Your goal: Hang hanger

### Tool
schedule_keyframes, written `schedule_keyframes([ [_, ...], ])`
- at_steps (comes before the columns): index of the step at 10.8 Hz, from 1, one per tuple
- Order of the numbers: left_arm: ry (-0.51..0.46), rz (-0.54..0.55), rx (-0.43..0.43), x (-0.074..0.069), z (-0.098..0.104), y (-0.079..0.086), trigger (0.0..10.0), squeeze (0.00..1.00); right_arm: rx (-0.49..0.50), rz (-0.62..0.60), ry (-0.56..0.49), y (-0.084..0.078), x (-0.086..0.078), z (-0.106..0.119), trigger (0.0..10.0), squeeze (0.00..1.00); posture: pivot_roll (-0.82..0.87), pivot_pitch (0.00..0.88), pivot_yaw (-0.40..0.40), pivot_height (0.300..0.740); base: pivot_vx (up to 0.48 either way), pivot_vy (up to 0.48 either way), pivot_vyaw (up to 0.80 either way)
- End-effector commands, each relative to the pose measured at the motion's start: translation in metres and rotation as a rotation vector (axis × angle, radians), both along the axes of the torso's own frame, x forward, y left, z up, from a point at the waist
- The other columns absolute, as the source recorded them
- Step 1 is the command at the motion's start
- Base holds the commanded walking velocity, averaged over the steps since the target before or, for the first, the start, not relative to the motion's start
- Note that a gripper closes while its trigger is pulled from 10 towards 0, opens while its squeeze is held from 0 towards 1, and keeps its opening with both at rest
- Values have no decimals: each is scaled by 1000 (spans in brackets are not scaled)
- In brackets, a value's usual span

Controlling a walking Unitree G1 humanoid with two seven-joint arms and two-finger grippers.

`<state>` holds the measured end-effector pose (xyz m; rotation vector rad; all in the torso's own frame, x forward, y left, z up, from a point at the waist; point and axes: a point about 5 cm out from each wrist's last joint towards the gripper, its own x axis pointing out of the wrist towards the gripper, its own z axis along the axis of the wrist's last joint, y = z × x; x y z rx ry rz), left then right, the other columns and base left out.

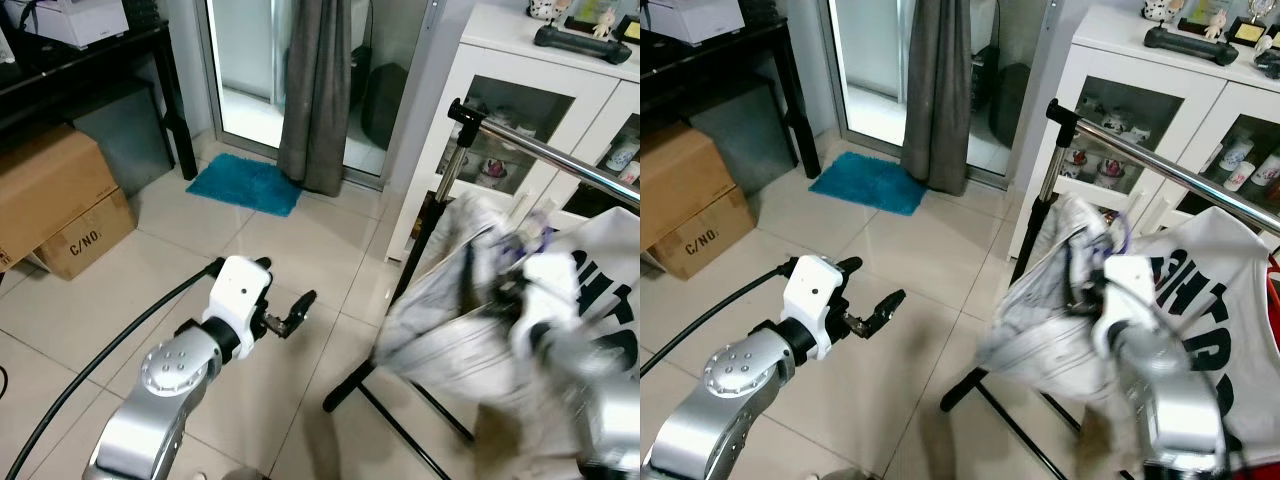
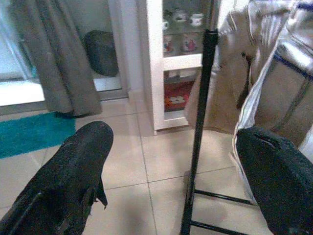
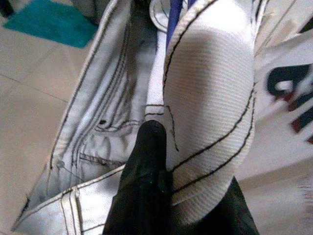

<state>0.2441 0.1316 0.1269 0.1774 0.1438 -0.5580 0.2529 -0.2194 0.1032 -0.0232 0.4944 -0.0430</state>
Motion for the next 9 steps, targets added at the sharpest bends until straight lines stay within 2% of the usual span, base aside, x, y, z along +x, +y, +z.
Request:
schedule_keyframes([
  [1,-9,26,-1,-1,2,-1,10000,98,-17,11,-109,4,2,15,10000,0,60,0,-102,740,-240,0,0],
  [3,-11,66,-10,2,1,1,10000,94,-10,41,-130,15,0,10,10000,0,59,0,-98,740,0,0,0],
  [7,-21,189,-42,7,4,18,10000,94,-27,89,-190,18,8,17,10000,0,61,0,-100,740,0,0,0],
  [9,-19,202,-48,6,4,20,10000,90,-26,87,-192,17,8,15,10000,0,59,0,-97,740,-272,0,0],
])
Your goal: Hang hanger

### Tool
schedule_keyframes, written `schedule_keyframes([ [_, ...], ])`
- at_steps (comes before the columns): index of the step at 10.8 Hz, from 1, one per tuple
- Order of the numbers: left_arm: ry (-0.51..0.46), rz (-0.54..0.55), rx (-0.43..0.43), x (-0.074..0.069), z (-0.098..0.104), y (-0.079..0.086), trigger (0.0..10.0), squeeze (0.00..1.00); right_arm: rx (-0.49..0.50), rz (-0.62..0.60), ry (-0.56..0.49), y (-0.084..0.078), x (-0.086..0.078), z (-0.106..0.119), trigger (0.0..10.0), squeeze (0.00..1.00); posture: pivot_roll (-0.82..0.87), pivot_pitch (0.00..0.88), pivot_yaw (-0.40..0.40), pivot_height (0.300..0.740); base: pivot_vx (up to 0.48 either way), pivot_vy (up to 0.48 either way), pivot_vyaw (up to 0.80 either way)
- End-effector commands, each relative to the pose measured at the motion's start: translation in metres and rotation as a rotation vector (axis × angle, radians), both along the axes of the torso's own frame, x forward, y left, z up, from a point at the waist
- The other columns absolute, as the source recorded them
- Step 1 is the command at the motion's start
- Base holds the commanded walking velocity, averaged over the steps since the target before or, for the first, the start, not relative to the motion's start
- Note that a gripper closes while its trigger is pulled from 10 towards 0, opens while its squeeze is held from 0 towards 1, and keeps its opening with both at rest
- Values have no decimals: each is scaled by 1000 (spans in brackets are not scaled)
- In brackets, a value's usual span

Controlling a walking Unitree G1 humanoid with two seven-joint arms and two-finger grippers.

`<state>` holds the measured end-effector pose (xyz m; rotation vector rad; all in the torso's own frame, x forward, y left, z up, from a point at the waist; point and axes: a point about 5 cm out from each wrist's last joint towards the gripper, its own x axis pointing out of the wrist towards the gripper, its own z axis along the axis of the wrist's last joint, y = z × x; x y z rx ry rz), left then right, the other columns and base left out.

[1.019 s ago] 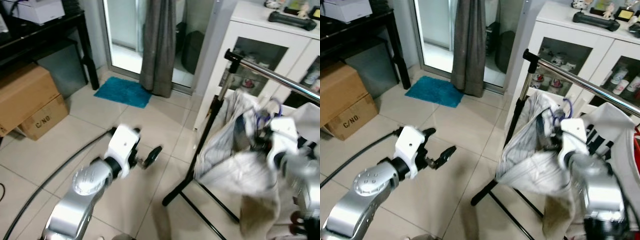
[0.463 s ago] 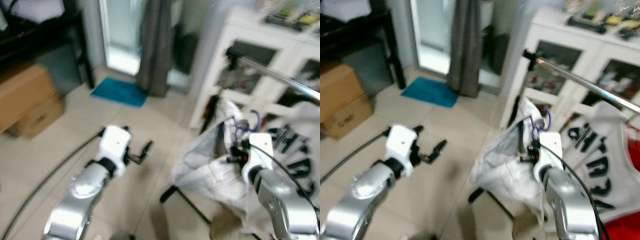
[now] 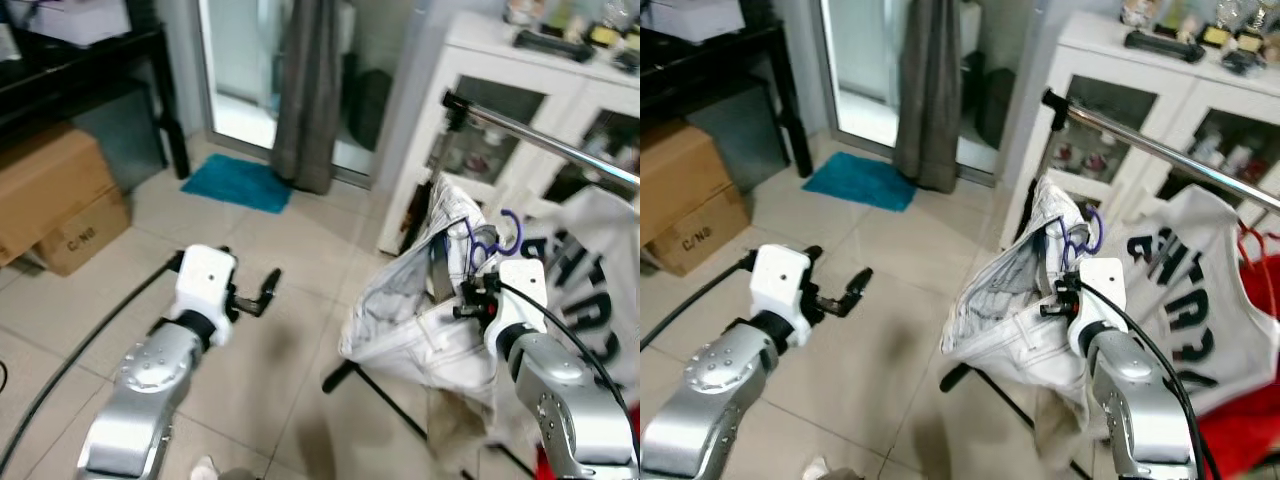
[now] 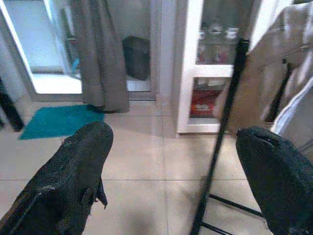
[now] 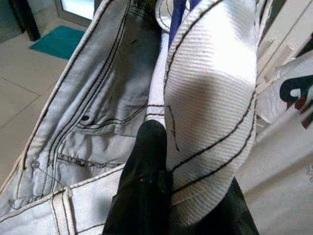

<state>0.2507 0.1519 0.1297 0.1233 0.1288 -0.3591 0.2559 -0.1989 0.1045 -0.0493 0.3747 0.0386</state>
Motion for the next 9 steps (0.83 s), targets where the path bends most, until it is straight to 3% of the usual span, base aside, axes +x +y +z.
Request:
schedule_keyframes([
  [1,1,0,-4,0,1,-1,10000,90,-16,-2,-73,-4,3,13,10000,0,57,0,-95,740,-330,0,0],
  [4,2,0,-9,2,1,-4,10000,90,-24,-9,-73,-7,2,13,10000,0,46,3,-91,740,-370,0,0],
  [8,-17,54,-36,2,1,-1,10000,102,-19,-12,-63,-9,1,14,10000,0,44,3,-100,740,0,0,0],
  [9,-16,57,-36,2,0,-1,10000,106,-14,-12,-60,-8,1,14,10000,0,44,3,-100,740,0,-480,0],
])
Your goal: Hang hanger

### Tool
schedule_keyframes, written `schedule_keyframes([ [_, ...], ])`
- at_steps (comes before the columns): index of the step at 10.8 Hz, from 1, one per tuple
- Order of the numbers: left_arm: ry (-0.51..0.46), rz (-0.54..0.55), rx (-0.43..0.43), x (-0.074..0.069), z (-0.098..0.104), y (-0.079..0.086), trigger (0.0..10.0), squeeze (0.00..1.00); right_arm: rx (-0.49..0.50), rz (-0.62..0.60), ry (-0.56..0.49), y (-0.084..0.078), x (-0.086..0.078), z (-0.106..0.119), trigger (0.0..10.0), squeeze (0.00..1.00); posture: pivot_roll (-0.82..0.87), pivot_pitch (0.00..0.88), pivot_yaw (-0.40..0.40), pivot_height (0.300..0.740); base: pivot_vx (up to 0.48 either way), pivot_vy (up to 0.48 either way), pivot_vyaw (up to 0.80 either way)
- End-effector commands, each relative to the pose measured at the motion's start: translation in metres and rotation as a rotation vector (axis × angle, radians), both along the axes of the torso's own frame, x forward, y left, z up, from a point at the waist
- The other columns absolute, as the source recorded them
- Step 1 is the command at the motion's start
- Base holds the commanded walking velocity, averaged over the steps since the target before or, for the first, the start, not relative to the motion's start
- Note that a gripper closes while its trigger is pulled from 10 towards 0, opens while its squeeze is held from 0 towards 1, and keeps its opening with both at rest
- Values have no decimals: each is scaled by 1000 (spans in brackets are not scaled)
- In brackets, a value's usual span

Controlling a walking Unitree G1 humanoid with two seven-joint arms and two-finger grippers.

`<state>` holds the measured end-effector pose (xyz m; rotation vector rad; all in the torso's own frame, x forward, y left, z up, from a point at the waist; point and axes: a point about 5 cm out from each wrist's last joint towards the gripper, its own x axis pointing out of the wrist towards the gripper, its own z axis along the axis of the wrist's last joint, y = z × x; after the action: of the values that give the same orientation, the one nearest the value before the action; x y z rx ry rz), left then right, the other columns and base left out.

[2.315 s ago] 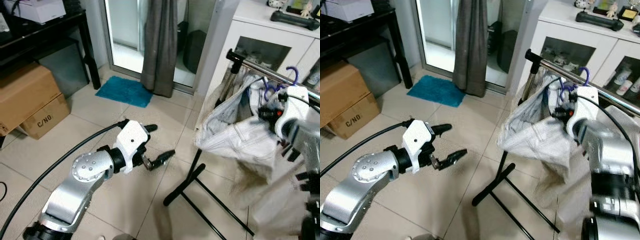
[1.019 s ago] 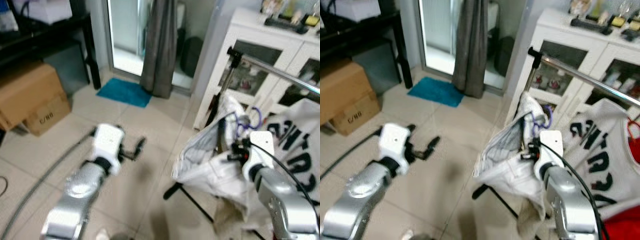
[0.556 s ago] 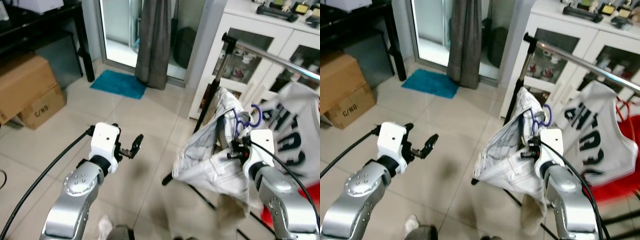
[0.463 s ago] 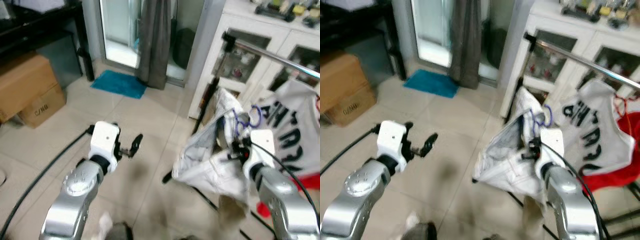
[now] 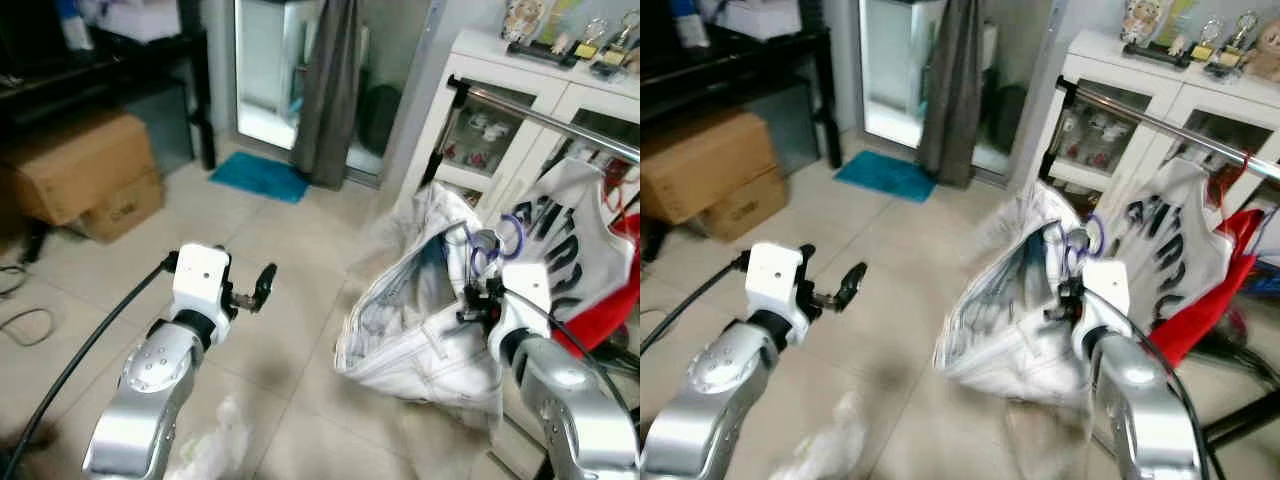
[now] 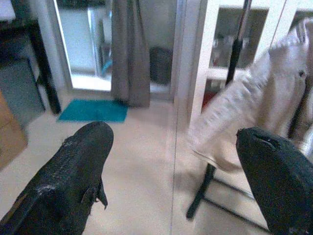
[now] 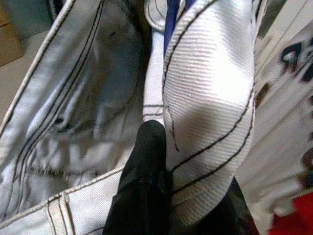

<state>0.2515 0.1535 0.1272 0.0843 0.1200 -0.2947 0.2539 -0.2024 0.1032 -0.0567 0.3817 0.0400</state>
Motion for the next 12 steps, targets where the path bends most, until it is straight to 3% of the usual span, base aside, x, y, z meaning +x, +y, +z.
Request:
schedule_keyframes([
  [1,-9,-9,0,1,2,-3,10000,106,-6,-14,-67,-4,3,15,10000,0,43,1,-99,740,0,-480,0],
  [4,-7,-18,-2,3,2,-5,10000,98,-19,11,-67,-2,3,17,10000,0,40,0,-96,740,0,-417,0],
  [8,-13,-70,-2,2,4,-7,10000,0,-53,75,-84,0,8,22,10000,0,51,0,-105,740,0,0,0],
  [9,1,-94,-29,3,5,-6,10000,1000,-63,109,-96,2,10,25,10000,0,52,0,-106,740,0,0,0],
  [11,-41,-194,-23,13,18,-5,10000,1000,-97,281,-145,7,13,37,10000,0,61,0,-110,740,0,0,0],
  [12,-70,-287,9,25,27,-10,10000,1000,-103,391,-171,11,12,46,10000,0,63,0,-112,740,0,0,0],
])
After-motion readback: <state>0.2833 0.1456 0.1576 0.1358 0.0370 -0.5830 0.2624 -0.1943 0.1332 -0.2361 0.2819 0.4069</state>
